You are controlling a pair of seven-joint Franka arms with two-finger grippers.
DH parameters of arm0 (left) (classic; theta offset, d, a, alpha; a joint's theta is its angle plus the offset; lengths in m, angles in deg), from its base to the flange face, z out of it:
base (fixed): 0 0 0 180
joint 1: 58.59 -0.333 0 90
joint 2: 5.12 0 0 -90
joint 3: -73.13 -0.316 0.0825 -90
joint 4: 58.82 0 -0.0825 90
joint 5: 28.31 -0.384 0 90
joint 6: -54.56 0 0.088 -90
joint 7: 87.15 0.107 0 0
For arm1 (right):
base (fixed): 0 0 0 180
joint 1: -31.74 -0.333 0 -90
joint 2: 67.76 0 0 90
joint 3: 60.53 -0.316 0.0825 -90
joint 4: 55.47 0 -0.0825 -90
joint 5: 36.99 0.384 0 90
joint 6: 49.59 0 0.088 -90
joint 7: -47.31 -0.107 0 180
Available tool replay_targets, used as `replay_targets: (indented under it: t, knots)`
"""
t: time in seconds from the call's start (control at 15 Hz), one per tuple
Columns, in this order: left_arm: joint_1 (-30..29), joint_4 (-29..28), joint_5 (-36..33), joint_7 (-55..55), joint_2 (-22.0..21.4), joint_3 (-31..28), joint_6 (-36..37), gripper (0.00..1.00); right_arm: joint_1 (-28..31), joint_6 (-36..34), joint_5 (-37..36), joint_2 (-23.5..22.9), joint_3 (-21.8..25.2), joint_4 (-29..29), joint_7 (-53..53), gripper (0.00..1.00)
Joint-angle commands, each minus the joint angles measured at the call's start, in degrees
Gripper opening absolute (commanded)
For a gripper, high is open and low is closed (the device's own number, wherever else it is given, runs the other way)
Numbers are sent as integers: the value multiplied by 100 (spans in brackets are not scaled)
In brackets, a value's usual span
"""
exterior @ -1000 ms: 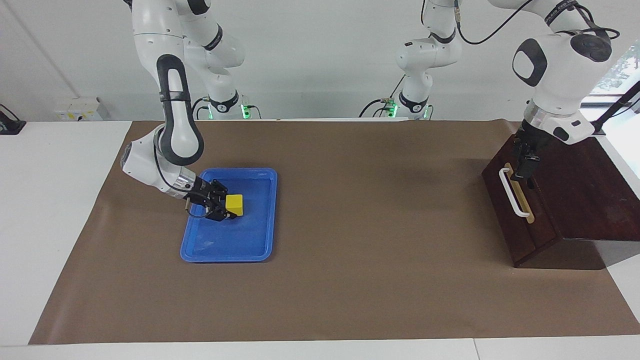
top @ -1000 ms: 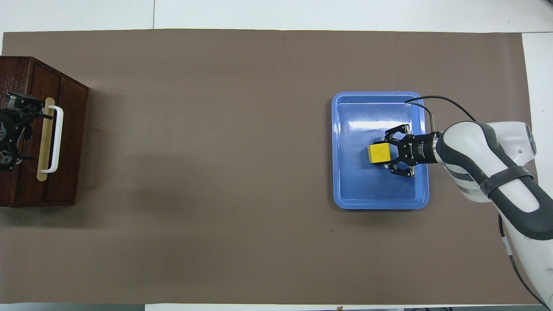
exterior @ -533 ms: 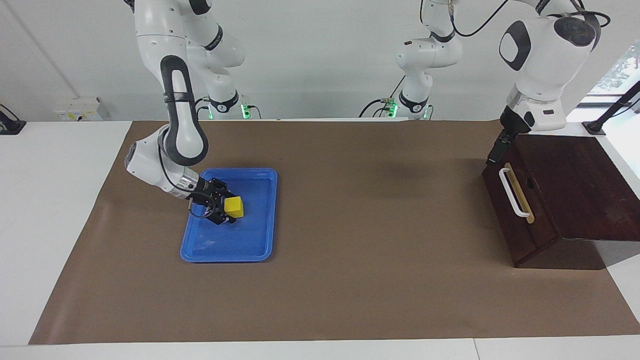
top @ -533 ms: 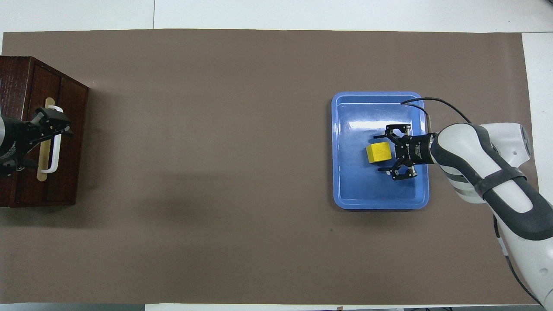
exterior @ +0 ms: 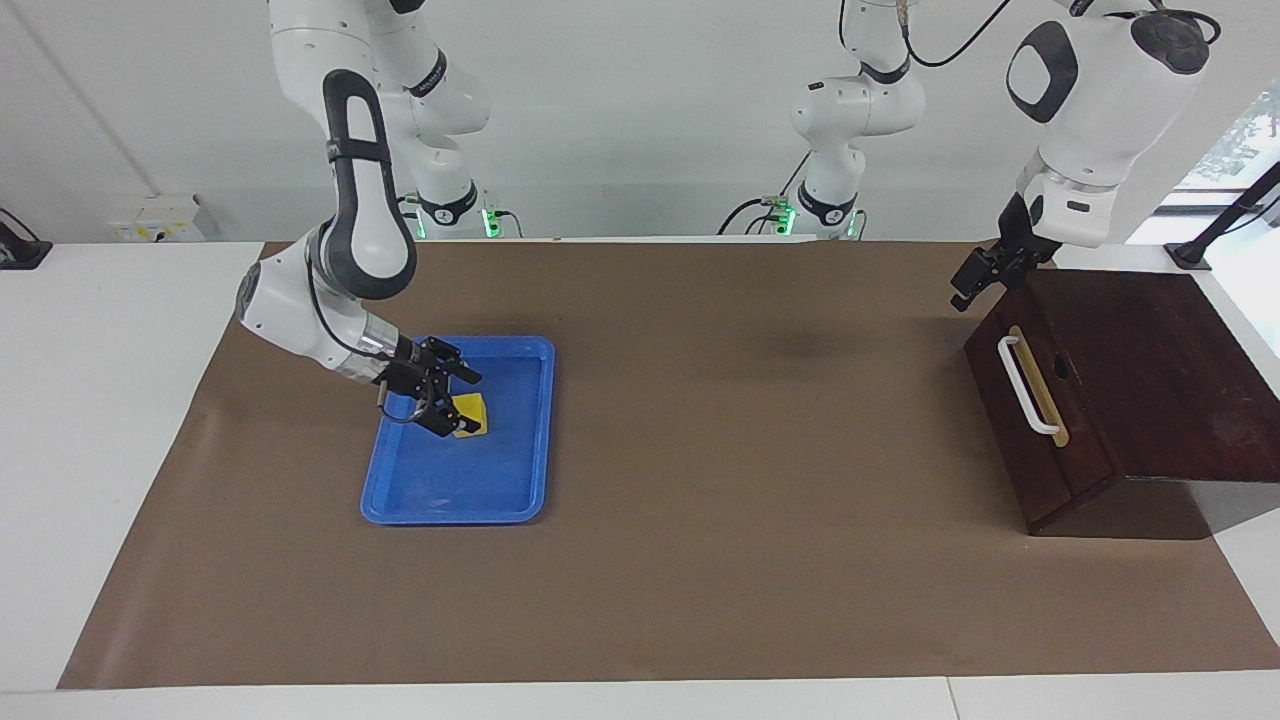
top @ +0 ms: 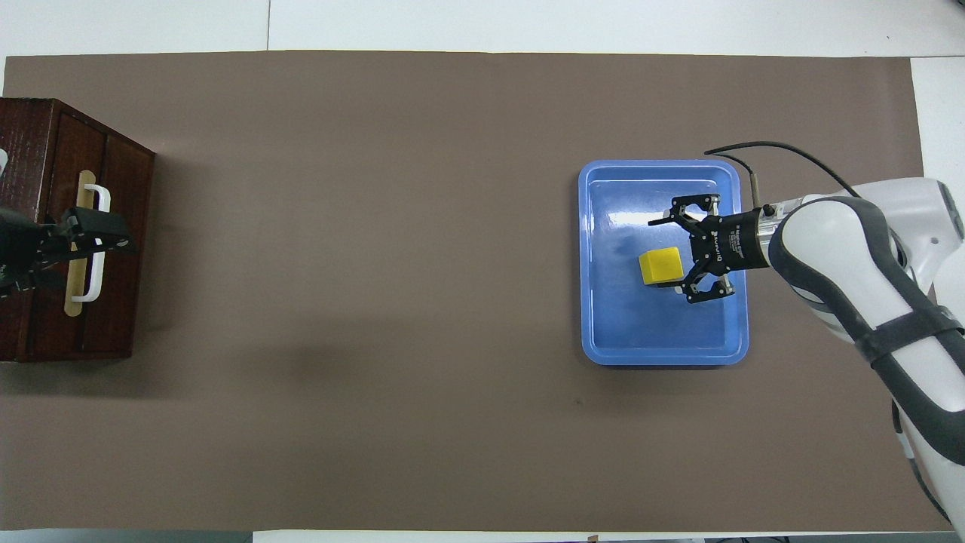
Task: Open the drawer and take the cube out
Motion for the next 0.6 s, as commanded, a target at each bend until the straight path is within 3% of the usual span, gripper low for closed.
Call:
replay_targets:
  t: [0.0,0.2,0.33,0.53]
  knots:
    - [82,107,122,102,-43,-1,182,100,14,-735,-908,468,-42,495,-118,100]
    - [265,98,122,102,-52,43,243,100,14,-1886,-1718,495,-78,1374,460,100]
    - [328,220,95,521,9,60,471,100,14,-2826,-2499,530,-87,2112,1512,100]
    - [337,1018,-1,928,509,52,1025,100,5,-3120,-3265,915,-87,2282,3540,100]
